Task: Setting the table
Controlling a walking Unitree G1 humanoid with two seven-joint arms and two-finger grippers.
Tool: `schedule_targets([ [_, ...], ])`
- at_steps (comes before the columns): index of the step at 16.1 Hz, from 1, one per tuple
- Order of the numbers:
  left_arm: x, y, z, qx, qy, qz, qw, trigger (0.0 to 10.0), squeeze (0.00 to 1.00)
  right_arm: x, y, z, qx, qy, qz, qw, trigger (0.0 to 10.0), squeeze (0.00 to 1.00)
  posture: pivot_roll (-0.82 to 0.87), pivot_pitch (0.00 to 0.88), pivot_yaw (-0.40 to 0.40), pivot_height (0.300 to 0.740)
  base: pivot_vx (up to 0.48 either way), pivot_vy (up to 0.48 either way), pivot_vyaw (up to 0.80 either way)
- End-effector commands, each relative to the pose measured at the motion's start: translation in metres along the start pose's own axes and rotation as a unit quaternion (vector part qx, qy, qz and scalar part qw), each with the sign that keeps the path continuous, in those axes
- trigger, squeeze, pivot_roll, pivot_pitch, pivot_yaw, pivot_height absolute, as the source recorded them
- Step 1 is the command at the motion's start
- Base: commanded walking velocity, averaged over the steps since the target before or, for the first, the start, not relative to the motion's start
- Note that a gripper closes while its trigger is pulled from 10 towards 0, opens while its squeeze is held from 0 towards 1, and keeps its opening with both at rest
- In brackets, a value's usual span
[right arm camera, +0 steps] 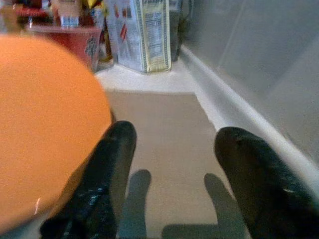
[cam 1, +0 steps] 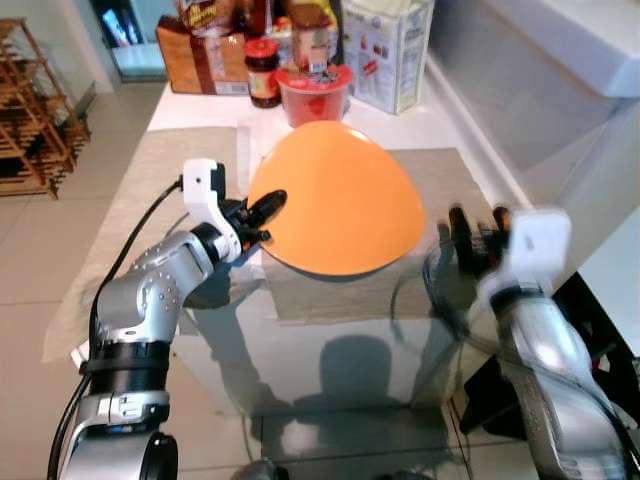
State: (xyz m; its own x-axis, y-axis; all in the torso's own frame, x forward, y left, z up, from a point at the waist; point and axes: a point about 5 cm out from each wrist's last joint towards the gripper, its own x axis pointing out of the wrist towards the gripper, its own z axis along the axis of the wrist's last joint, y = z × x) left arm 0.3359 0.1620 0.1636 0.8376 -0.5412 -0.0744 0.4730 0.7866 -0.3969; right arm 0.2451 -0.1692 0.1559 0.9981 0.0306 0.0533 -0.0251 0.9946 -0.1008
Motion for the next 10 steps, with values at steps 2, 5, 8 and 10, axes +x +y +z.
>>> schedule_targets([
  [2,-0.003,0.005,-0.002,0.030,0.005,0.027,0.999,0.0,0.00,-0.016,0.001,0.005,-0.022,-0.008,0.012,1.000,10.0,1.00,-0.10,0.046,0.025,0.727,0.000,0.000,0.00],
  [5,-0.006,0.009,-0.006,0.050,0.000,0.046,0.998,0.0,0.00,-0.056,0.005,0.003,-0.063,-0.027,0.047,0.997,10.0,1.00,-0.11,0.046,0.024,0.727,0.000,0.000,0.00],
  [8,-0.010,0.010,-0.014,0.082,-0.014,0.069,0.994,0.0,0.00,-0.087,-0.008,-0.021,-0.110,0.003,0.042,0.993,10.0,0.00,-0.12,0.037,0.023,0.727,0.000,0.000,0.00],
  [10,-0.014,0.007,-0.019,0.089,-0.023,0.076,0.993,0.0,0.00,-0.094,-0.011,-0.035,-0.124,0.026,0.042,0.991,10.0,0.00,-0.12,0.033,0.024,0.727,0.000,0.000,0.00],
])
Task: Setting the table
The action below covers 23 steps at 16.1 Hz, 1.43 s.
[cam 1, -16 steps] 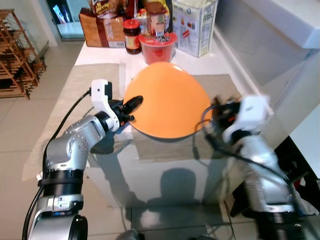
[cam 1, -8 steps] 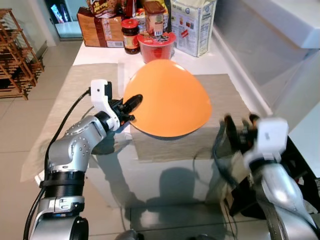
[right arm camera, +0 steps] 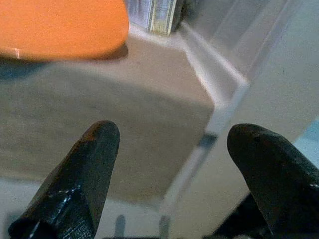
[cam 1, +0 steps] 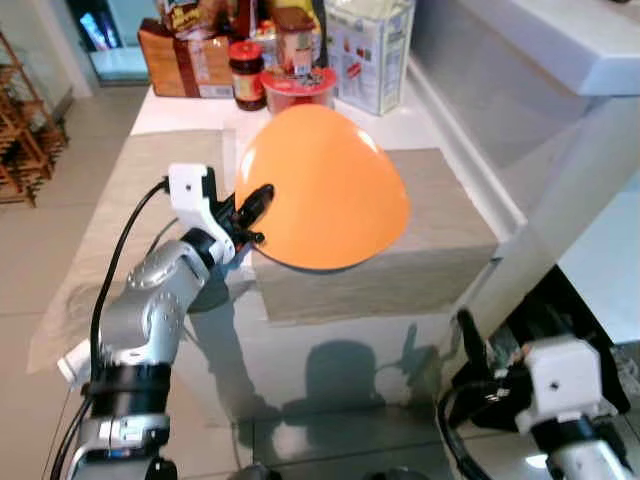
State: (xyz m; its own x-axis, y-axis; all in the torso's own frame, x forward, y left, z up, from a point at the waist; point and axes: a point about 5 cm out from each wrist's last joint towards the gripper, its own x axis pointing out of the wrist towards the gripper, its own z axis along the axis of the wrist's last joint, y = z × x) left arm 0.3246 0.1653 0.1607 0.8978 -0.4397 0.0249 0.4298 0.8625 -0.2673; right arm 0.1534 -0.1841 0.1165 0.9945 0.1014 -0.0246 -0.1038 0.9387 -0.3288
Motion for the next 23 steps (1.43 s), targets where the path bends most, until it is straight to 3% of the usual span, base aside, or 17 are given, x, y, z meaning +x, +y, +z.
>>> schedule_targets([
  [1,-0.007,0.005,-0.016,0.030,0.039,0.034,0.998,0.0,0.00,-0.001,-0.003,-0.004,-0.010,-0.001,-0.006,1.000,10.0,0.00,-0.12,0.027,0.024,0.727,0.000,0.000,0.00],
  [4,-0.009,0.001,-0.010,0.056,0.003,0.042,0.998,0.0,0.00,0.010,-0.002,-0.007,-0.008,-0.015,-0.014,1.000,10.0,0.00,-0.11,0.018,0.022,0.727,0.000,0.000,0.00],
  [8,-0.022,-0.004,-0.015,0.095,-0.005,0.055,0.994,0.0,0.00,0.005,-0.005,-0.009,0.005,-0.026,-0.020,0.999,10.0,0.00,-0.09,0.017,0.029,0.727,0.000,0.000,0.00],
  [16,-0.019,-0.002,-0.008,0.105,-0.021,0.075,0.991,0.0,0.00,0.000,-0.004,-0.011,0.015,-0.031,-0.018,0.999,10.0,0.00,-0.08,0.021,0.023,0.727,-0.435,0.000,0.00],
  [23,-0.021,-0.014,-0.009,0.107,-0.034,0.061,0.992,0.0,0.00,-0.004,-0.006,-0.013,0.020,-0.023,-0.021,0.999,10.0,0.00,-0.08,0.024,0.018,0.727,0.000,0.000,0.00],
])
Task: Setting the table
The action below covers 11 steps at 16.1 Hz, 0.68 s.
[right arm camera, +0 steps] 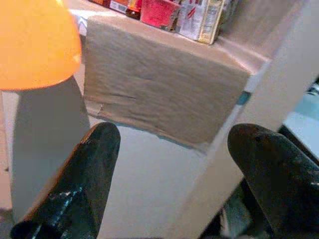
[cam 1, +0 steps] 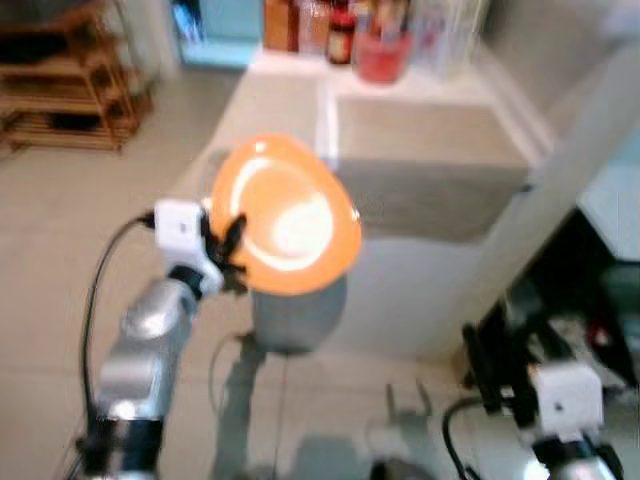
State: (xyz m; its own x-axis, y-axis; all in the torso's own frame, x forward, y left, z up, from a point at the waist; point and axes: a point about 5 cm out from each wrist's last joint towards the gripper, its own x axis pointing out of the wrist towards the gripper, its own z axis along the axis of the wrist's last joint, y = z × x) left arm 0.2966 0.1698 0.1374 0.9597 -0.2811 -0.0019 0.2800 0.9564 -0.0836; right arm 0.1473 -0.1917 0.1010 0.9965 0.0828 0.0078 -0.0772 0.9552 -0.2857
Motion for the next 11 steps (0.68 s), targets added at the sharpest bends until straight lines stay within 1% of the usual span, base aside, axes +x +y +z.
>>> schedule_targets([
  [1,0.003,-0.013,0.016,0.011,-0.035,-0.027,0.999,0.0,0.00,0.003,-0.005,0.004,-0.002,-0.011,-0.007,1.000,10.0,0.00,-0.08,0.026,0.018,0.727,0.000,-0.480,0.00],
  [3,0.002,-0.020,0.014,0.013,-0.034,-0.036,0.999,0.0,0.00,0.003,-0.006,0.005,-0.001,-0.010,-0.009,1.000,10.0,0.00,-0.08,0.026,0.017,0.727,0.000,-0.480,0.00],
  [7,0.004,-0.020,0.013,0.011,-0.030,-0.031,0.999,0.0,0.00,0.004,-0.005,0.006,0.001,-0.013,-0.012,1.000,10.0,0.00,-0.08,0.027,0.017,0.727,0.000,-0.480,0.00],
  [11,0.002,-0.026,0.010,0.003,-0.029,-0.034,0.999,0.0,0.00,0.004,-0.004,0.006,0.003,-0.013,-0.014,1.000,10.0,0.00,-0.08,0.027,0.017,0.727,0.000,-0.480,0.00],
])
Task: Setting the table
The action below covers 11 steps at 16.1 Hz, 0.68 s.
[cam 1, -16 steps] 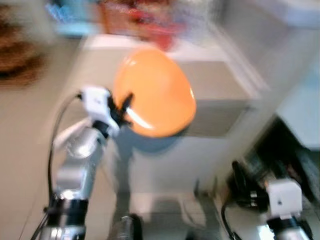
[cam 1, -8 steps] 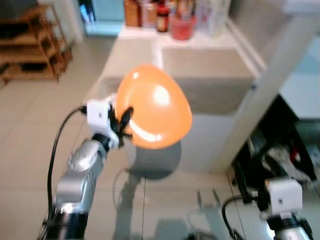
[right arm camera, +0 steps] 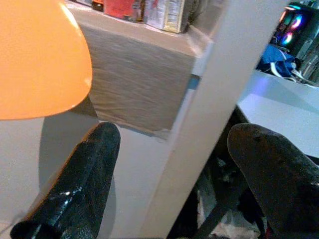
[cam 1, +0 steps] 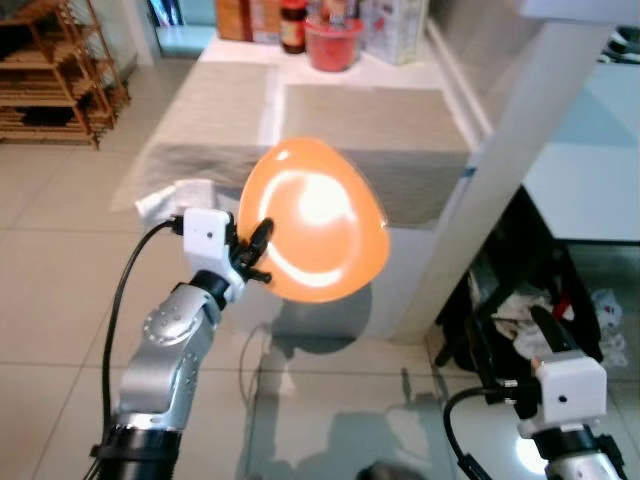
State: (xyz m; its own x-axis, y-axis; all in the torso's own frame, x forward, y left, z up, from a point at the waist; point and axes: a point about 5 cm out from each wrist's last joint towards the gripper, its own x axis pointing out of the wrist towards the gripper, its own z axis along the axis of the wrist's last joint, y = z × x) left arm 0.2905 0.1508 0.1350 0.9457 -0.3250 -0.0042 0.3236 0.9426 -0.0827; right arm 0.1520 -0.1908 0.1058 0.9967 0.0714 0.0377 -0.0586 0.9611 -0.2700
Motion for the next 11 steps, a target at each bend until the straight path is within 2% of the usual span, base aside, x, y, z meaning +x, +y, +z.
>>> schedule_targets([
  [1,0.002,-0.007,0.014,0.001,-0.034,-0.013,0.999,0.0,0.00,-0.001,-0.004,0.002,-0.006,0.001,-0.004,1.000,10.0,0.00,-0.08,0.029,0.016,0.727,0.000,-0.480,0.00],
  [6,-0.002,-0.012,0.015,0.004,-0.042,-0.026,0.999,0.0,0.00,0.000,-0.003,0.001,-0.007,0.006,-0.002,1.000,10.0,0.00,-0.08,0.030,0.014,0.727,0.000,-0.480,0.00],
  [7,-0.001,-0.013,0.016,0.006,-0.044,-0.029,0.999,0.0,0.00,0.020,-0.001,-0.007,-0.007,0.010,-0.001,1.000,10.0,0.00,-0.08,0.028,0.015,0.727,0.000,-0.480,0.00],
  [8,0.000,-0.013,0.017,0.006,-0.046,-0.031,0.998,0.0,0.00,0.050,0.006,-0.009,-0.008,0.009,0.002,1.000,10.0,0.00,-0.08,0.027,0.016,0.727,0.000,-0.480,0.00],
  [9,0.000,-0.013,0.018,0.005,-0.047,-0.033,0.998,0.0,0.00,0.058,0.009,-0.005,-0.009,0.005,0.003,1.000,10.0,0.00,-0.08,0.025,0.016,0.727,0.000,-0.480,0.00],
  [11,0.001,-0.014,0.019,0.007,-0.048,-0.037,0.998,0.0,0.00,0.059,0.010,-0.003,-0.012,0.001,0.002,1.000,10.0,0.00,-0.08,0.019,0.018,0.727,0.000,-0.480,0.00],
])
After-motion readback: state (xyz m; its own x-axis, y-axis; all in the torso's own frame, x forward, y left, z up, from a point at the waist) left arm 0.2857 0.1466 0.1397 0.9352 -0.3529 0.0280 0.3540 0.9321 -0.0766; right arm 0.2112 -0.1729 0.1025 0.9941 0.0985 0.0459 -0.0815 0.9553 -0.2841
